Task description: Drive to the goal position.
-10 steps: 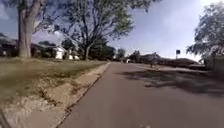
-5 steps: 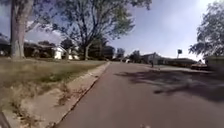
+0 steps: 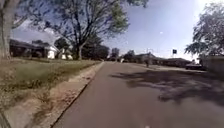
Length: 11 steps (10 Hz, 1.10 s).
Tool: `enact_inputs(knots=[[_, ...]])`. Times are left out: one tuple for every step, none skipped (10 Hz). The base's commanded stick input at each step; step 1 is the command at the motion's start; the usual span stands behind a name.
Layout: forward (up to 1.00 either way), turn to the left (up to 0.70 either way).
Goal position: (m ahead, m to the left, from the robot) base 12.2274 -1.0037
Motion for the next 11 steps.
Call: enact_inputs(knots=[[1.0,0.0],[1.0,0.0],[1.0,0.0],[1.0,0.0],[1.0,0.0],[1.0,0.0],[1.0,0.0],[1.0,0.0],[1.0,0.0],[1.0,0.0],[1.0,0.0]])
